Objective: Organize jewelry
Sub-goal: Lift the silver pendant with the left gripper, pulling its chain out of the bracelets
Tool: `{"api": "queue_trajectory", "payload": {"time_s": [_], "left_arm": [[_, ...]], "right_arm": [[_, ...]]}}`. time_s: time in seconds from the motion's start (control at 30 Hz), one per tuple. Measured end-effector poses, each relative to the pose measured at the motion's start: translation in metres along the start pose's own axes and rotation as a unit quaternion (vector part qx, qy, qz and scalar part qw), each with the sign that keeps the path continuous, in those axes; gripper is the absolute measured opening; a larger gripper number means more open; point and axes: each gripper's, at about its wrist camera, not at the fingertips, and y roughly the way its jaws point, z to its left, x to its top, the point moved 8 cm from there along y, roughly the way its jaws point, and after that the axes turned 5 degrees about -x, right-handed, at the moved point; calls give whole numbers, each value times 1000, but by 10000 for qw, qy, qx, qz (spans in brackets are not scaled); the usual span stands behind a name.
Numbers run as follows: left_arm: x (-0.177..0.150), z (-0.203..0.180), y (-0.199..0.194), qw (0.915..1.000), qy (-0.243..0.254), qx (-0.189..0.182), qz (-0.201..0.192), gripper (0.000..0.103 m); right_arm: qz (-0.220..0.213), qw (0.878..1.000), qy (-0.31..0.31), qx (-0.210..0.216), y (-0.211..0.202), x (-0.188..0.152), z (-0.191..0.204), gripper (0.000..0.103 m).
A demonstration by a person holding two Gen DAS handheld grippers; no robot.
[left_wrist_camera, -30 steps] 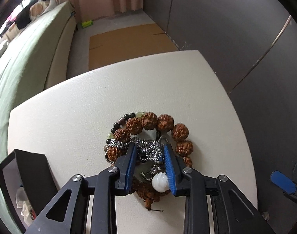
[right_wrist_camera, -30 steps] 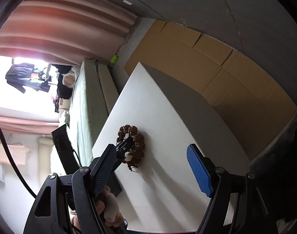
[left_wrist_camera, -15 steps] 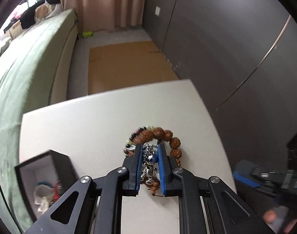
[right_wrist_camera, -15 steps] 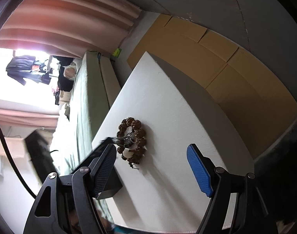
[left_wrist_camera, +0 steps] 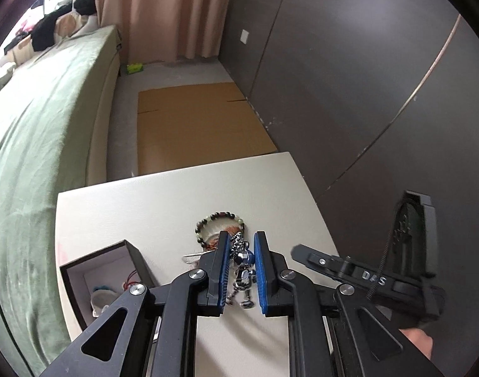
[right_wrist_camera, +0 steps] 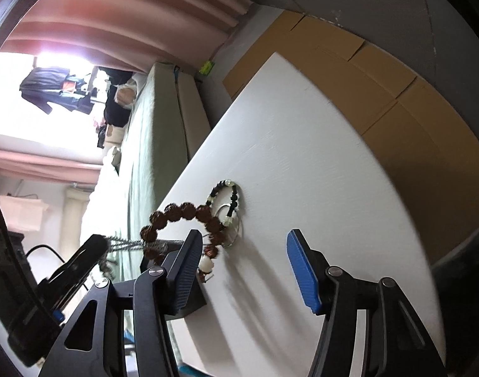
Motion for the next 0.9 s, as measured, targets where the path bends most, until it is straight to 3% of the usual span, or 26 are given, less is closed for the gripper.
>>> {"api": "queue_trajectory", "payload": {"time_s": [0.1, 0.13, 0.3, 0.37, 0.5, 0.6, 0.67, 0.83, 0.9], "left_arm": [[-2, -3, -9, 9998, -33, -200, -32, 12], [-2, -5, -11, 9997, -13, -257, -54, 1], [-4, -10, -11, 9995, 82, -300, -99, 0], [-8, -10, -8, 9997, 206, -105, -73, 0], [-29, -8, 17, 9990, 271, 58, 339, 1], [-47, -5, 35, 9978, 136, -17, 641, 15], [-53, 1, 44, 9976, -22, 34, 686, 43], [-65, 7, 65, 9962, -98, 110, 860, 43], [-70, 8, 74, 9954, -125, 157, 939, 39]], "right_arm": [[33, 10000, 1, 10, 4, -2, 2, 58], [44, 10000, 13, 5, 5, -1, 1, 58], [34, 9999, 131, -83, 4, 0, -5, 58], [14, 9998, 129, -117, 2, -1, -7, 58], [10, 9998, 125, -145, -3, -3, -9, 58], [12, 9998, 134, -167, -7, -6, -11, 58], [14, 9997, 140, -176, -8, -6, -10, 58], [-7, 9997, 154, -175, -12, -7, -11, 58], [-23, 9997, 141, -175, -15, -7, -12, 58]]}}
